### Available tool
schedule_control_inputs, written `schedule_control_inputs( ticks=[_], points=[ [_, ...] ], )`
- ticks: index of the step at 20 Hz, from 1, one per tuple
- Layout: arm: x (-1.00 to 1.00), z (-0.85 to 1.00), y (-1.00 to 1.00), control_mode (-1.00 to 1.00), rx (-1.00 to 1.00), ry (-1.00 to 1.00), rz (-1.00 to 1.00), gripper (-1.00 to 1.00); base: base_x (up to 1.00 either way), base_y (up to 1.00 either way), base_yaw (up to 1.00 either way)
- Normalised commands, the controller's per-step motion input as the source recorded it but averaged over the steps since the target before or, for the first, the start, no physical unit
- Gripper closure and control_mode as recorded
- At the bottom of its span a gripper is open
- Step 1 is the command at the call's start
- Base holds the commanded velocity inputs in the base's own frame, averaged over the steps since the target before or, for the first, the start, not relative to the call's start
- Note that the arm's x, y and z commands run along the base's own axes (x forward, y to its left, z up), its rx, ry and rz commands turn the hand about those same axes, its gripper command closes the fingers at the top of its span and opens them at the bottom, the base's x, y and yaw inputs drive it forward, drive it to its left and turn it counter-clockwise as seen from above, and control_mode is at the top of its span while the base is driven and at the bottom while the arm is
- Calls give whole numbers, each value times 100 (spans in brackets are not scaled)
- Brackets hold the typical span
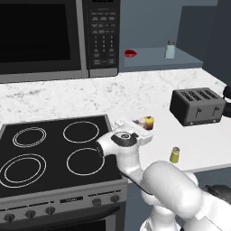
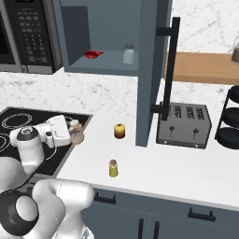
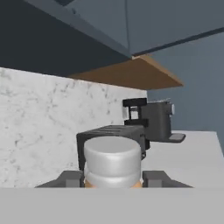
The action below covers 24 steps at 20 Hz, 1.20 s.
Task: Put the shaker and condiment bottle from the counter next to their counterparts in the cabinet.
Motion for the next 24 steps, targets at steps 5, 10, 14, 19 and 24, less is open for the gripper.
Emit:
schedule_control_inputs(
  ticks=[5,10,14,19,24],
  points=[
    [0,64,-3,-100,25,0,67,100,0,0,0],
    [-2,10,-21,-100,10,-9,55,100,0,0,0],
    [-19,6,-37,-100,0,-14,31,100,0,0,0],
    [-5,14,-47,-100,0,-15,64,100,0,0,0],
    [0,4,-53,-100,-1,-16,75,100,0,0,0]
  ],
)
